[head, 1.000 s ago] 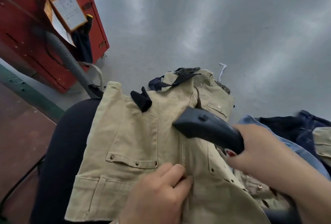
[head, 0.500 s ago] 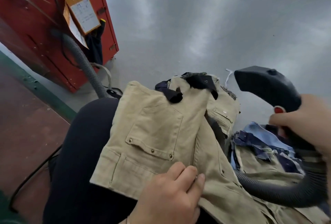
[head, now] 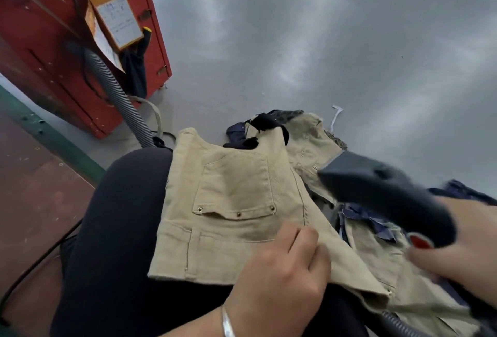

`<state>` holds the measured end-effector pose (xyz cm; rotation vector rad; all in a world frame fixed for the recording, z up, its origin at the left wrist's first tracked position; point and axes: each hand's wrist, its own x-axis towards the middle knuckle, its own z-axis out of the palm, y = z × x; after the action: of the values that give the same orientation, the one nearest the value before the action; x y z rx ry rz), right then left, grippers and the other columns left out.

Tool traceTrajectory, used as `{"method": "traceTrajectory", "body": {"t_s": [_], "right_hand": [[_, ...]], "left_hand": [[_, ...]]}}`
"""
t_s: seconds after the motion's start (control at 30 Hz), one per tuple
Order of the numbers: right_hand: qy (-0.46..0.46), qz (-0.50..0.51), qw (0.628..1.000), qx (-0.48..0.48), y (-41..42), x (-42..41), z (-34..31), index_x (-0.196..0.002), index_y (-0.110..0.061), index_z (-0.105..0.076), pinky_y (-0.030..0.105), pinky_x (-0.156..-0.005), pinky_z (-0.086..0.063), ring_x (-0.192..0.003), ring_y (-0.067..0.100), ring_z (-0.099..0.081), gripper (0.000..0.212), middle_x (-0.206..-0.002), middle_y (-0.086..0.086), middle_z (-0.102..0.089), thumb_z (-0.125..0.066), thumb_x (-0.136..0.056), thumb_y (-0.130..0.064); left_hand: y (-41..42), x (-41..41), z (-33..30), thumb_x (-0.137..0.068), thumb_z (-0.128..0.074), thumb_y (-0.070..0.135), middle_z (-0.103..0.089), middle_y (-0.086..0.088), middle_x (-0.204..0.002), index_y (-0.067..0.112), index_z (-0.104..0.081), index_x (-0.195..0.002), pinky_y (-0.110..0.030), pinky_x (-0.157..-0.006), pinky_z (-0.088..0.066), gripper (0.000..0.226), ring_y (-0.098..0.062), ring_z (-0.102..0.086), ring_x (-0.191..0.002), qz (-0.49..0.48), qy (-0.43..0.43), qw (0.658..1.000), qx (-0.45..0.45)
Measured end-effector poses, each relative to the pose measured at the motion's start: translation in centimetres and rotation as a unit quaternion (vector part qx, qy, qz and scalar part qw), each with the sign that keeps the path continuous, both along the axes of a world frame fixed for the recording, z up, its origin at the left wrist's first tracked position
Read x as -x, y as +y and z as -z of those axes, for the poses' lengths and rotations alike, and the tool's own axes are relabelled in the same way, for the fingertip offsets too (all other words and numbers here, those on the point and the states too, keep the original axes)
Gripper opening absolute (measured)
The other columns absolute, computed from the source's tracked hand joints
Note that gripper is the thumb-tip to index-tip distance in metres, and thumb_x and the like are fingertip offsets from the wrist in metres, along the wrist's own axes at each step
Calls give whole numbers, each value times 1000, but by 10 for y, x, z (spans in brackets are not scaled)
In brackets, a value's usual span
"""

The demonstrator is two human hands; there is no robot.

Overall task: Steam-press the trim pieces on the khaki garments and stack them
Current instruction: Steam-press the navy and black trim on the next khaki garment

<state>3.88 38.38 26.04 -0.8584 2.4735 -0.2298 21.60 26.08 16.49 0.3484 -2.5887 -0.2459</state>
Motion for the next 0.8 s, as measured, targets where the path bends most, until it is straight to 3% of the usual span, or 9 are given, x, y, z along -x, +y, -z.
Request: {"method": "traceTrajectory", "body": {"t_s": [0.07,0.17,0.37,0.53,0.63,0.73,0.8], "right_hand": [[-11,-43,998,-46,-22,-19,2,-69,-30,-60,36,-50,-53,-38,12,-59,18,-49,-7,-64,-69,-54,-26],[-6,-61,995,-85,-40,-26,18,-69,-27,-55,25,-44,-43,-42,8,-55,14,-54,-1,-61,-66,-64,-20],[-46,-19,998,-24,-90,-2,33,-81,-12,-60,18,-33,-34,-29,10,-48,10,-42,1,-58,-68,-75,-9],[-39,58,997,38,-136,37,46,-85,5,-64,31,-46,-50,-41,25,-56,13,-50,15,-64,-65,-73,4],[-28,104,992,69,-129,61,41,-83,-1,-62,38,-47,-54,-41,27,-58,16,-45,13,-63,-69,-70,6],[17,128,984,123,-87,84,25,-71,-10,-65,41,-46,-55,-37,27,-60,18,-45,14,-63,-75,-63,2],[34,107,988,105,-50,90,16,-71,-16,-69,42,-50,-56,-41,29,-64,16,-48,12,-64,-78,-64,-4]], "left_hand": [[0,-13,4,-74,-70,6,-59,-1,-67,13,-65,-64,-31,-43,-42,13,-19,-52,-56,20,4,1000,7],[-2,-27,9,-72,-70,8,-60,5,-65,16,-64,-58,-27,-36,-39,17,-14,-51,-52,24,-10,1000,13],[-6,-24,12,-81,-56,16,-61,10,-65,19,-73,-67,-24,-32,-38,23,-10,-54,-54,34,-42,998,-37],[-9,-26,11,-86,-48,16,-62,12,-68,21,-74,-70,-21,-36,-42,31,-9,-59,-59,40,-44,996,-62],[-9,-28,12,-97,-36,13,-64,10,-71,19,-75,-72,-20,-35,-42,46,-10,-59,-60,29,-17,997,-70],[-10,-29,12,-90,-51,14,-66,9,-73,18,-76,-75,-20,-36,-44,29,-10,-61,-62,40,4,997,-70],[-10,-28,12,-89,-53,17,-66,9,-74,18,-75,-75,-21,-36,-43,26,-10,-61,-62,34,5,995,-89]]}}
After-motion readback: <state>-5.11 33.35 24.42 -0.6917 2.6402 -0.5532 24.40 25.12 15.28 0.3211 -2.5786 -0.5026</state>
